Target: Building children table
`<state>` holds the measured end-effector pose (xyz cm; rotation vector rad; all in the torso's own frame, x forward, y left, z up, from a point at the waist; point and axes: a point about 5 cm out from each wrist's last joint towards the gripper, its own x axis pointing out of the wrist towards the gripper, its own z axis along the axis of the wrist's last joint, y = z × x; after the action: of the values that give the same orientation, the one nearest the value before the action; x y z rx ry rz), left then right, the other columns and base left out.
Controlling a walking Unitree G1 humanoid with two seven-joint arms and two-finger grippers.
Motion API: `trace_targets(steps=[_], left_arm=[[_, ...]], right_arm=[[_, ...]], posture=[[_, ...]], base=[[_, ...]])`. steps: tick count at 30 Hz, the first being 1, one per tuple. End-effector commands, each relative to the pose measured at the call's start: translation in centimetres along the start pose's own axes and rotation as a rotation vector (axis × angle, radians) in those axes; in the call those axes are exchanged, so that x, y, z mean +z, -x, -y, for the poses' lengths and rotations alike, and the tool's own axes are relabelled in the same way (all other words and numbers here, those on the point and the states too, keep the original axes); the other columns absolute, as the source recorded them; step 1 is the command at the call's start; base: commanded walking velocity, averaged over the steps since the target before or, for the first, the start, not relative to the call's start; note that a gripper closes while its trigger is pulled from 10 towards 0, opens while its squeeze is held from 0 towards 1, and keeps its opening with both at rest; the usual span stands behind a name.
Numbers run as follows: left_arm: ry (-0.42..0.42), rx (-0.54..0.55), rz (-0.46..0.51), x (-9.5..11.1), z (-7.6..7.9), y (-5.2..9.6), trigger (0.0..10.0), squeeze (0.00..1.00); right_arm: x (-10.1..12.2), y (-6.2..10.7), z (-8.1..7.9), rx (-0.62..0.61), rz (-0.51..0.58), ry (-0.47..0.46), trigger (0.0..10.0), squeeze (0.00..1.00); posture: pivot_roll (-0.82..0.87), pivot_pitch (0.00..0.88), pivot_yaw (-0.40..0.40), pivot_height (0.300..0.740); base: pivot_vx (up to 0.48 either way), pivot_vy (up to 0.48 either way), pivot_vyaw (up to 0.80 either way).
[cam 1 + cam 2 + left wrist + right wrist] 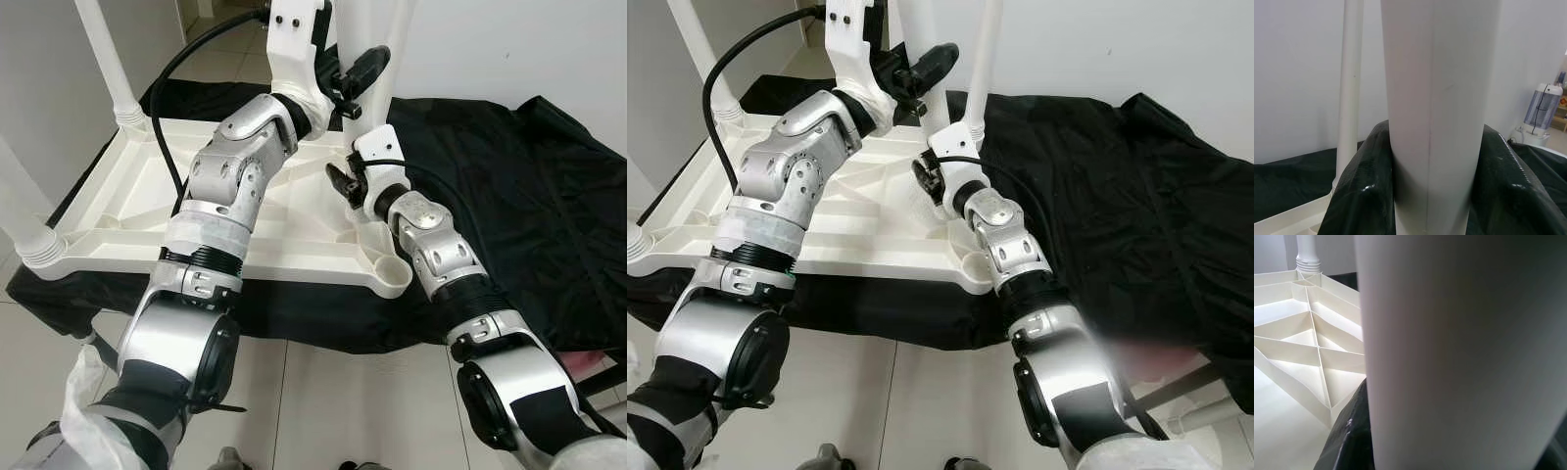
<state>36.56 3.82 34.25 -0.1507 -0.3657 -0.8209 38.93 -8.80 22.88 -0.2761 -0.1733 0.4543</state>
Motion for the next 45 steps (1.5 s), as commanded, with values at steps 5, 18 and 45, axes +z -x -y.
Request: trace_targets(steps=[5, 18, 45], left_arm=[[-0.009, -0.05, 0.014, 0.4, 1.1, -0.2, 10.0, 0.0], [0.028, -0.185, 0.066, 1.1, 2.6, 0.4, 10.0, 1.0], [-0.101, 0.15, 0.06, -0.9, -1.9, 5.4, 10.0, 0.0]], right_arm=[[0.2, -0.2, 0.1, -0.023, 0.009, -0.035, 0.0, 0.0], [0.1, 0.1, 0.2, -0.148, 0.059, -0.22, 10.0, 0.0], [-0.2, 3.0, 1.4, -0.32, 0.228, -0.29, 10.0, 0.0]], posture=[[-0.01, 0.024, -0.025, 0.74], [-0.01, 0.033, -0.019, 0.74], [0.01, 0.043, -0.064, 0.74]], base=[[0.0, 0.0, 0.0], [0.0, 0.0, 0.0], [0.0, 0.0, 0.0]])
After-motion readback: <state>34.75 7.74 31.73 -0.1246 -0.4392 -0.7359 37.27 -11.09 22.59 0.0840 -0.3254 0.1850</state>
